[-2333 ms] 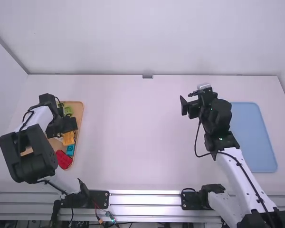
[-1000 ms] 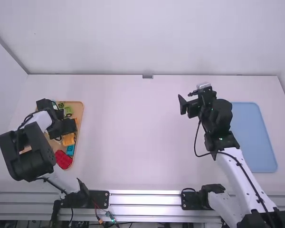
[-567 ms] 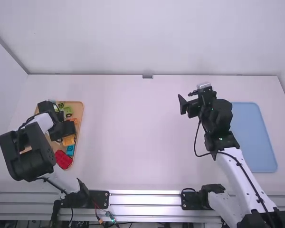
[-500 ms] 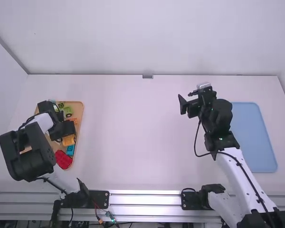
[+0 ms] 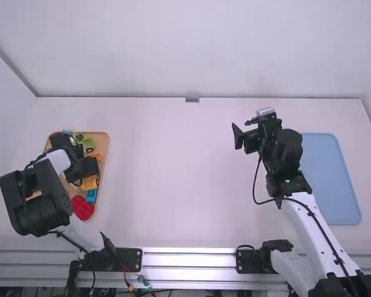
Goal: Assemble lego blocks to make yellow taxi
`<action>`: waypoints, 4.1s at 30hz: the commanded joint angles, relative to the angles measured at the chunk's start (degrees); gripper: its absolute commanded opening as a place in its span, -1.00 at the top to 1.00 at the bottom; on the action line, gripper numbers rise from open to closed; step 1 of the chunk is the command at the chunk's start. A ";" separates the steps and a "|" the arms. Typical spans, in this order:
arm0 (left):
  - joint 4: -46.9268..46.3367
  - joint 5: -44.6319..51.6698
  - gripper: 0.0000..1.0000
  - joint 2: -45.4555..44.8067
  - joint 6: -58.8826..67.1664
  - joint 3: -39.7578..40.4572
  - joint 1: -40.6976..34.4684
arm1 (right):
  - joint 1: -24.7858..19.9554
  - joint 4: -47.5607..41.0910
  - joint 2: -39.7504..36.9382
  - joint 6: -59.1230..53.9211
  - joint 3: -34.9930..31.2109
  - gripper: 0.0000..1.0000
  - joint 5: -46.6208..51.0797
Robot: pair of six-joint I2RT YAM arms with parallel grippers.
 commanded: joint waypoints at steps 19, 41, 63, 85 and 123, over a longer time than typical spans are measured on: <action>-0.76 0.83 -0.05 0.46 0.55 -1.36 -0.15 | 0.22 0.02 0.24 0.07 2.45 -0.97 -0.37; -9.29 9.29 0.48 -18.08 16.41 2.89 -22.67 | 0.22 -0.20 0.22 0.04 2.45 -0.97 -3.87; -4.33 3.43 0.97 3.63 39.08 11.93 -63.45 | -7.69 -19.76 -20.13 0.09 2.43 -0.97 -7.85; -1.07 7.26 0.83 8.79 43.25 7.87 -64.13 | -6.47 -19.08 -19.45 0.04 2.34 -0.97 -7.85; -20.55 -13.84 -0.98 -7.85 -23.19 19.17 -19.23 | -6.54 -14.64 -15.82 0.07 2.34 -0.97 -7.89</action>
